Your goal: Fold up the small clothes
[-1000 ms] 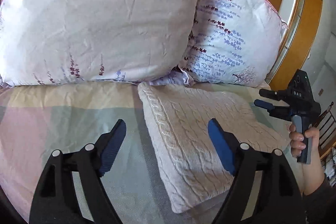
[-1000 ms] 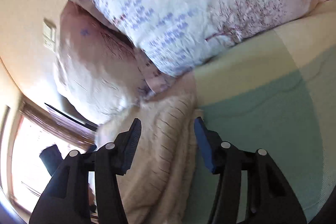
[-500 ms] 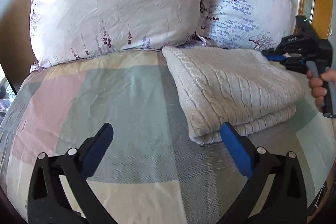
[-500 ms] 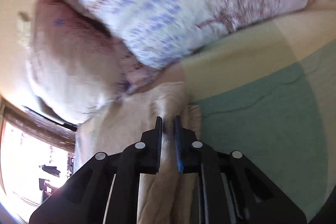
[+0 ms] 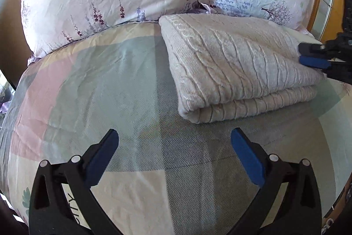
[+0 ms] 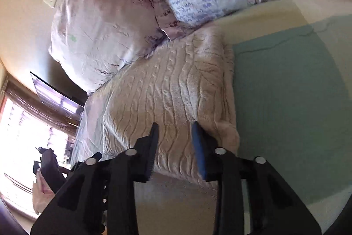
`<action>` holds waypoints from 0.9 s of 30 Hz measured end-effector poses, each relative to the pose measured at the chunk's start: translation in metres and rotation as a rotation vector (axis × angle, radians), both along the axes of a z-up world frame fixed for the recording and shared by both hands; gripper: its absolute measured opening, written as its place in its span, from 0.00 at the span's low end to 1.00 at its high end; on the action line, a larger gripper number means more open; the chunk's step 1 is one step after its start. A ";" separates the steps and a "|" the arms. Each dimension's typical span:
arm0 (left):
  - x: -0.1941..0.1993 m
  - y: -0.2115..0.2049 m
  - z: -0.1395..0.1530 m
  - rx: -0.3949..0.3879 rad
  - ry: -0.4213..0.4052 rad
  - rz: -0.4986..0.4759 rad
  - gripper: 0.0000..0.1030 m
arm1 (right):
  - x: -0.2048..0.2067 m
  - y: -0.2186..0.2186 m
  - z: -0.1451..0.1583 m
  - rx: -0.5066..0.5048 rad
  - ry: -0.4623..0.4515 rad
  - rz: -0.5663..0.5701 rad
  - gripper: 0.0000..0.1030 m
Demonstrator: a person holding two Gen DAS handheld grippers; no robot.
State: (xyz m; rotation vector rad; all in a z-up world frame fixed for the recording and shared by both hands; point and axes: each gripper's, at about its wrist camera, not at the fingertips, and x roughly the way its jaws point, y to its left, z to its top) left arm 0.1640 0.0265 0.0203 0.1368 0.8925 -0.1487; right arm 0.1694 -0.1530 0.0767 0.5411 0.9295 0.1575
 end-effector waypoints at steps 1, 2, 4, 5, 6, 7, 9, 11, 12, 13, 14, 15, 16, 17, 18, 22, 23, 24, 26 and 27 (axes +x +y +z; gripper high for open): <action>0.001 0.000 -0.003 0.004 0.009 0.006 0.98 | -0.010 0.006 0.009 -0.046 -0.039 -0.016 0.78; 0.003 0.000 -0.006 0.002 0.028 0.009 0.98 | -0.027 0.009 0.017 -0.097 -0.080 -0.039 0.90; 0.007 0.001 -0.008 -0.009 0.046 0.017 0.98 | -0.052 0.015 0.019 -0.207 -0.087 -0.072 0.90; 0.007 0.002 -0.008 -0.013 0.047 0.023 0.98 | -0.054 0.015 0.010 -0.245 -0.064 -0.083 0.90; 0.008 0.002 -0.009 -0.013 0.050 0.029 0.98 | -0.054 0.020 -0.002 -0.284 -0.026 -0.094 0.90; 0.008 0.002 -0.009 -0.012 0.050 0.033 0.98 | -0.050 0.025 -0.014 -0.306 0.002 -0.097 0.90; 0.008 0.003 -0.010 -0.015 0.051 0.038 0.98 | -0.054 0.030 -0.034 -0.357 0.061 -0.096 0.90; 0.008 0.003 -0.009 -0.019 0.051 0.038 0.98 | -0.051 0.042 -0.044 -0.432 0.067 -0.104 0.93; 0.008 0.003 -0.009 -0.018 0.050 0.037 0.98 | -0.051 0.049 -0.045 -0.475 0.068 -0.106 0.96; 0.008 0.002 -0.009 -0.016 0.050 0.038 0.98 | -0.052 0.054 -0.045 -0.504 0.076 -0.103 0.99; 0.007 0.002 -0.009 -0.016 0.050 0.038 0.98 | -0.047 0.060 -0.050 -0.534 0.092 -0.092 0.99; 0.008 0.002 -0.009 -0.016 0.050 0.038 0.98 | -0.048 0.066 -0.052 -0.583 0.103 -0.089 0.99; 0.007 0.002 -0.009 -0.016 0.050 0.038 0.98 | -0.050 0.070 -0.051 -0.614 0.109 -0.084 0.99; 0.007 0.002 -0.009 -0.017 0.050 0.039 0.98 | -0.052 0.072 -0.050 -0.621 0.106 -0.085 0.99; 0.007 0.002 -0.009 -0.017 0.049 0.039 0.98 | -0.051 0.071 -0.051 -0.609 0.110 -0.085 0.99; 0.007 0.002 -0.009 -0.017 0.049 0.038 0.98 | -0.052 0.069 -0.051 -0.598 0.109 -0.095 0.99; 0.007 0.002 -0.009 -0.017 0.049 0.038 0.98 | -0.052 0.069 -0.051 -0.599 0.108 -0.095 0.99; 0.007 0.002 -0.009 -0.017 0.049 0.038 0.98 | -0.053 0.069 -0.051 -0.599 0.108 -0.094 0.99; 0.007 0.002 -0.009 -0.017 0.049 0.038 0.98 | -0.053 0.069 -0.051 -0.599 0.108 -0.094 0.99; 0.007 0.002 -0.009 -0.017 0.049 0.038 0.98 | -0.053 0.069 -0.050 -0.599 0.108 -0.094 0.99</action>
